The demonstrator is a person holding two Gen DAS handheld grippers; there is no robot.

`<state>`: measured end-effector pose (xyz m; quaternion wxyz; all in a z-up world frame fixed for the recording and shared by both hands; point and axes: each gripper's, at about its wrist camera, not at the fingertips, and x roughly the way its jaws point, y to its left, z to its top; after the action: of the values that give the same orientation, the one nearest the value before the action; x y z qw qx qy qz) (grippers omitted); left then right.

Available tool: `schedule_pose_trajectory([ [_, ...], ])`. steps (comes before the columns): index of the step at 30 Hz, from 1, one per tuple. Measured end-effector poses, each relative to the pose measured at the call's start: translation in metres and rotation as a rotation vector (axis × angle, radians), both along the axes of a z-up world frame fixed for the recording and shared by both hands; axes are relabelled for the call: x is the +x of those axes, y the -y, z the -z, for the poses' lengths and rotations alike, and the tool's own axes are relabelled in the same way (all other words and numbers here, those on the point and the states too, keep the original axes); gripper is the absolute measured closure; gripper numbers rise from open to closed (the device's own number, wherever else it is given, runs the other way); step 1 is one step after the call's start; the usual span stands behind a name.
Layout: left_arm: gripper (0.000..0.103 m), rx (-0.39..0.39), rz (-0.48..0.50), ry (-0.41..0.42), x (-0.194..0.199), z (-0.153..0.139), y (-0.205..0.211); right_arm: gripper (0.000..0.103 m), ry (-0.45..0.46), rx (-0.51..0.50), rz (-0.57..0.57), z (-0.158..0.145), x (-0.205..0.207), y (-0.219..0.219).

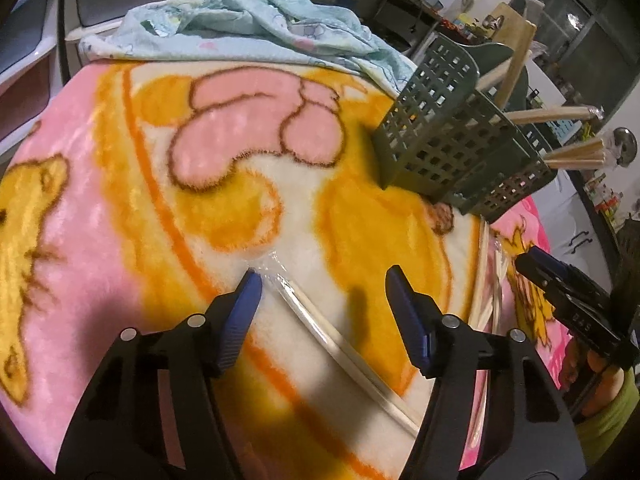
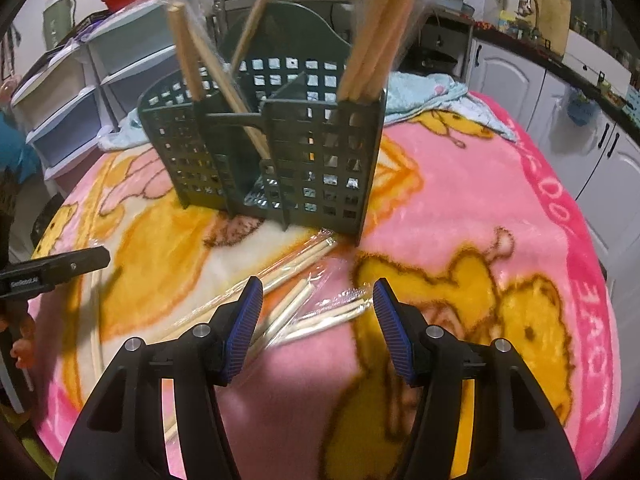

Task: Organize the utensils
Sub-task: 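Close both tools' fingers on another wrapped chopstick pair, then lift the chopsticks with both tools and carry them above the green caddy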

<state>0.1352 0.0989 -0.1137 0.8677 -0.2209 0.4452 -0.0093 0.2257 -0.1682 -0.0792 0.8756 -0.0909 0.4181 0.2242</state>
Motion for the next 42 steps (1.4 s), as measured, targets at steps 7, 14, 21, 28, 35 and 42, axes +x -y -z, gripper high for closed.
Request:
schedule_pose_trajectory([
  [7,0.058,-0.003,-0.014,0.003,0.003,0.002,-0.005,0.054,-0.064,0.037,0.023,0.010,0.024,-0.003],
  [14,0.071,0.008,-0.026,0.001,0.005,0.003,-0.010,0.069,-0.131,0.071,0.044,0.022,0.036,-0.004],
  [21,0.091,0.029,-0.038,-0.006,0.006,0.006,-0.017,0.094,-0.127,0.102,0.059,0.021,0.035,0.000],
  [28,0.098,-0.034,-0.032,0.009,0.001,-0.003,-0.023,0.096,-0.085,0.135,0.082,0.001,0.026,0.012],
  [35,0.099,-0.051,-0.010,0.097,-0.006,-0.036,-0.018,0.100,-0.035,0.164,0.081,-0.023,0.012,0.023],
  [42,0.100,-0.032,0.054,0.191,-0.010,-0.070,0.002,0.100,0.031,0.177,0.049,-0.051,-0.006,0.022],
])
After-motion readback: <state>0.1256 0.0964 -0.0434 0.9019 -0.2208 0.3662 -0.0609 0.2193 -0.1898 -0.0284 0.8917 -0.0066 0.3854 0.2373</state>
